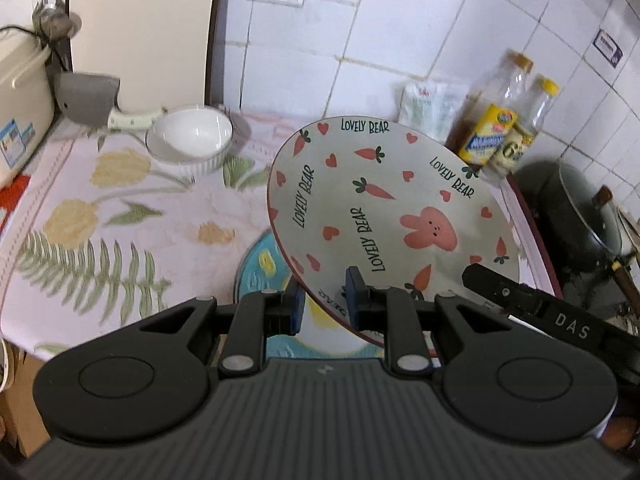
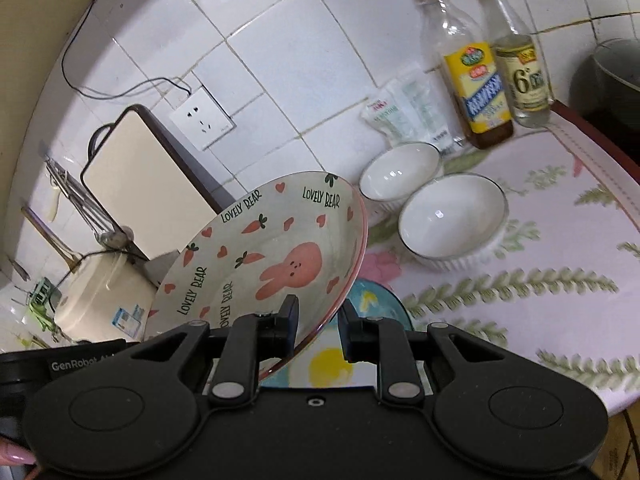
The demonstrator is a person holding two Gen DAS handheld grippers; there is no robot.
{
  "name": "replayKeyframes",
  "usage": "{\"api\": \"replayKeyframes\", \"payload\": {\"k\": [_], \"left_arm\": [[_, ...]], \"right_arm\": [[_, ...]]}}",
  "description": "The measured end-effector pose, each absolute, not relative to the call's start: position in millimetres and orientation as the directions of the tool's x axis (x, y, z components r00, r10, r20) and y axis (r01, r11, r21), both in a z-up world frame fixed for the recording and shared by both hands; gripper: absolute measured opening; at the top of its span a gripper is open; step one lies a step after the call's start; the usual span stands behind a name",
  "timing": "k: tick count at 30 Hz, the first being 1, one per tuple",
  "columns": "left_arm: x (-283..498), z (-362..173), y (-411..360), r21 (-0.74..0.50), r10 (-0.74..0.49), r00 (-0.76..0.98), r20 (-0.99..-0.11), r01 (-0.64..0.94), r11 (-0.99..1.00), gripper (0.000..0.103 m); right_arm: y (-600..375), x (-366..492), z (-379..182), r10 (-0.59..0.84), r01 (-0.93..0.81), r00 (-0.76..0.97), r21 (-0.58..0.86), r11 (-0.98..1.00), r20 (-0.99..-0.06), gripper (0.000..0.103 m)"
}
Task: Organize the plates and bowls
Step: 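Carry the pink bunny plate over the blue egg plate and lower it, then lower the pink bunny plate flat onto the plate stack with both grippers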
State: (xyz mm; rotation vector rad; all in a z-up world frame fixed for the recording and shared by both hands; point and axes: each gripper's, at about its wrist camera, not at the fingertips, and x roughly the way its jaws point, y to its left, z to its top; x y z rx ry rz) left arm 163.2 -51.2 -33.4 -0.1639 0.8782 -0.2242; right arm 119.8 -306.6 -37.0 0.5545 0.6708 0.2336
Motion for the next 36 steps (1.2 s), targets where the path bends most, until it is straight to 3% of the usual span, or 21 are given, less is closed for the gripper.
{"api": "replayKeyframes", "payload": {"k": [18, 36], "left_arm": [[149, -90, -53, -0.235, -0.259, 0.516, -0.817, 0.112, 0.966, 0.019], [169, -106, -46, -0.276, -0.294, 0.459, -0.839, 0.108, 0.955, 0.019]], "right_arm": [[-309, 99, -89, 0.381, 0.063, 0.665, 0.557, 0.828, -0.642, 0.026], [-291, 113, -91, 0.317, 0.068, 0.627, 0.455, 0.888, -0.712, 0.027]]}}
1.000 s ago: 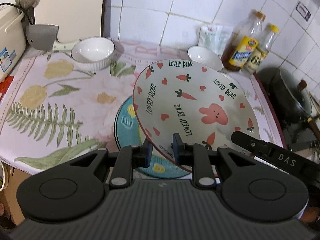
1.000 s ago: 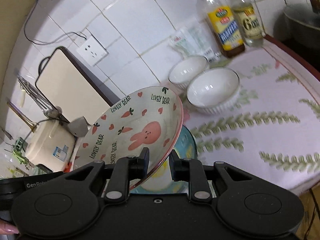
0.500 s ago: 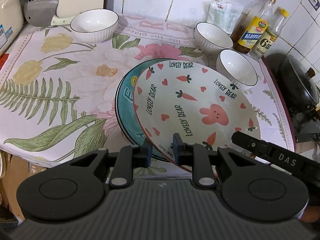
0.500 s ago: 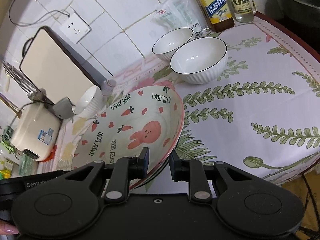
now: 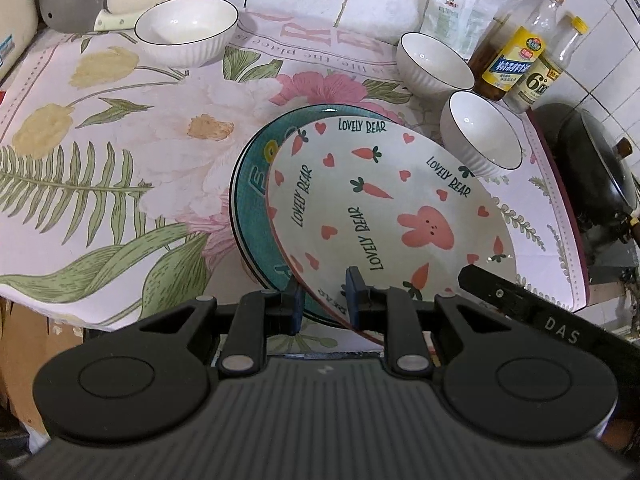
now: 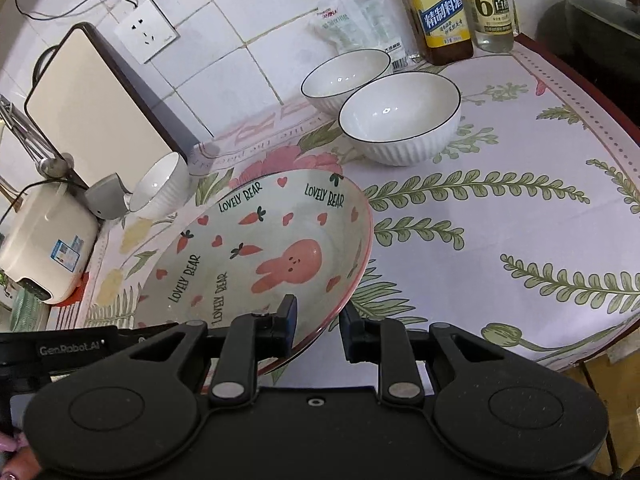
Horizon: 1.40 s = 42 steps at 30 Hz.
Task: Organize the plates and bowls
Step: 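Lower the pink bunny plate flat onto the plate stack with both grippers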
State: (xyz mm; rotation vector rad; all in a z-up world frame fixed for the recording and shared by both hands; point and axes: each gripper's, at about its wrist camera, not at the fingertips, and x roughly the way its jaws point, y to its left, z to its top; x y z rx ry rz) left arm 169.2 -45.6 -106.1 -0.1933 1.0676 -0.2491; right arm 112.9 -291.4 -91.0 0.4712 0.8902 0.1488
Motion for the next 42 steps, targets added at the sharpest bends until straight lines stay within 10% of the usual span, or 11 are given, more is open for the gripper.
{"api": "replayKeyframes", "payload": {"k": [42], "left_arm": [[166, -124, -41, -0.248, -0.211, 0.469, -0.858, -0.019, 0.968, 0.022]], "right_arm": [[-228, 113, -105, 0.057, -0.067, 0.711, 0.013, 0.998, -0.701, 0.039]]}}
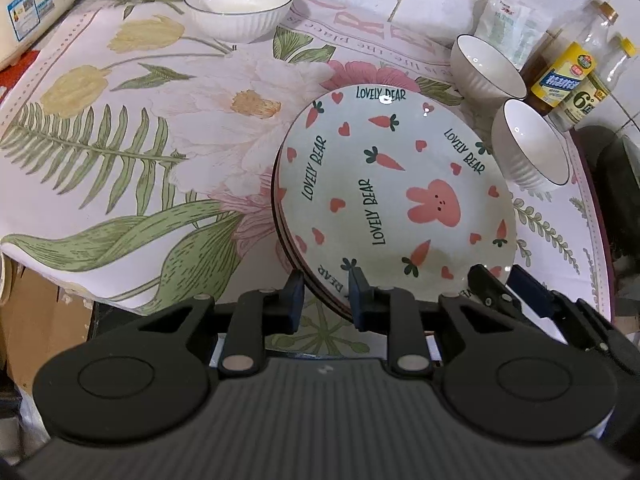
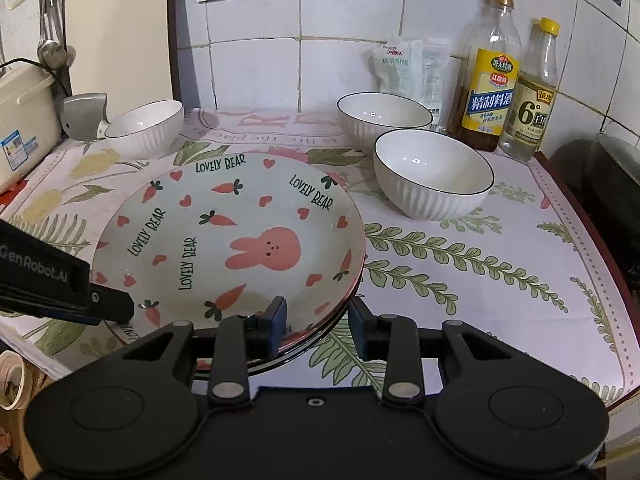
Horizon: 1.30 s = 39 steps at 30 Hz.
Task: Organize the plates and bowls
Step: 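Lower the pink bunny plate flat onto the plate stack with both grippers, then open both grippers and withdraw from the plate stack, then move both grippers to the white bowl beside the cleaver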
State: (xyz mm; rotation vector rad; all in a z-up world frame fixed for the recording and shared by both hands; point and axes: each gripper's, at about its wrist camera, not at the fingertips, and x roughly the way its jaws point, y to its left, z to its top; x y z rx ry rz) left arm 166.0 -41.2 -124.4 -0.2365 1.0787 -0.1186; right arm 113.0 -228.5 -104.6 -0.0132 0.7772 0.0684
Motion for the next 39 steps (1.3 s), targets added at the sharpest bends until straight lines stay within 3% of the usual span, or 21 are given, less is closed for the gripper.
{"api": "replayKeyframes", "payload": {"k": [7, 14, 22, 35, 38, 39], "left_arm": [[154, -107, -30, -0.204, -0.182, 0.504, -0.844, 0.012, 0.979, 0.021], [134, -75, -14, -0.181, -0.184, 0.56, -0.808, 0.061, 0.982, 0.022], [114, -41, 7, -0.181, -0.199, 0.607, -0.77, 0.092, 0.979, 0.025], [141, -2, 33, -0.11, -0.172, 0.661, -0.73, 0.134, 0.985, 0.048], [158, -2, 37, -0.097, -0.163, 0.668, -0.726, 0.135, 0.986, 0.053], [164, -3, 38, -0.092, -0.16, 0.669, -0.725, 0.136, 0.986, 0.055]], "right_arm": [[-231, 97, -85, 0.138, -0.131, 0.731, 0.06, 0.989, -0.668, 0.039], [-227, 77, -66, 0.2, -0.198, 0.8, 0.067, 0.978, -0.565, 0.041], [-223, 59, -45, 0.251, -0.257, 0.822, 0.06, 0.965, -0.511, 0.053], [-201, 93, -14, 0.388, -0.418, 0.809, 0.032, 0.908, -0.441, 0.072], [-196, 110, -18, 0.413, -0.448, 0.793, 0.029, 0.893, -0.448, 0.08], [-194, 116, -20, 0.418, -0.458, 0.79, 0.02, 0.889, -0.448, 0.087]]}}
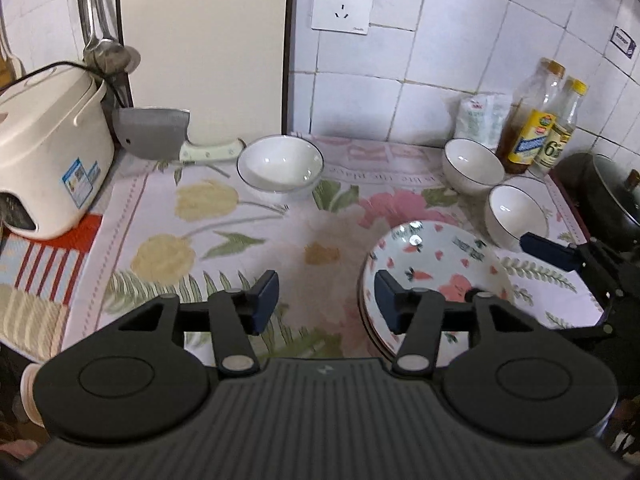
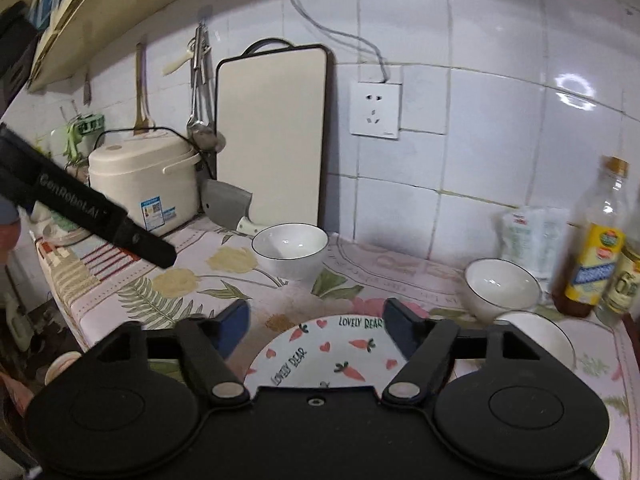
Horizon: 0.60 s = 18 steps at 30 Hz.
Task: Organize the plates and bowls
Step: 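Move both grippers to the white bowl beside the cleaver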
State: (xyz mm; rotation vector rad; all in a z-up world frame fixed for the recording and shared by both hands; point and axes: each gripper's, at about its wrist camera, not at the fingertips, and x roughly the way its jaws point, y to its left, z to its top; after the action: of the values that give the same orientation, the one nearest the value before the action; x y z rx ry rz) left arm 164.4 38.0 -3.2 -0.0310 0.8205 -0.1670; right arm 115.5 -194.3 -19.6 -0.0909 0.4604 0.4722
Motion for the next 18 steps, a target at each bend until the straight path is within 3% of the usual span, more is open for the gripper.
{"api": "replayKeyframes", "payload": {"k": [5, 12, 18], "left_arm": [[194, -9, 38, -0.039, -0.109, 0.675, -0.73, 0.118, 0.992, 0.057], [241, -21, 44, -0.072, -0.123, 0.677, -0.726, 0.103, 0.992, 0.07], [278, -39, 55, -0.114, -0.129, 0.692, -0.711, 0.067, 0.991, 0.08]], "right_arm": [[-179, 148, -32, 0.443, -0.522, 0.766, -0.048, 0.852, -0.466, 0.088], [-158, 199, -46, 0.451, -0.567, 0.737, -0.099, 0.818, -0.504, 0.089], [-134, 245, -55, 0.487, -0.638, 0.685, -0.123, 0.761, -0.542, 0.097]]}}
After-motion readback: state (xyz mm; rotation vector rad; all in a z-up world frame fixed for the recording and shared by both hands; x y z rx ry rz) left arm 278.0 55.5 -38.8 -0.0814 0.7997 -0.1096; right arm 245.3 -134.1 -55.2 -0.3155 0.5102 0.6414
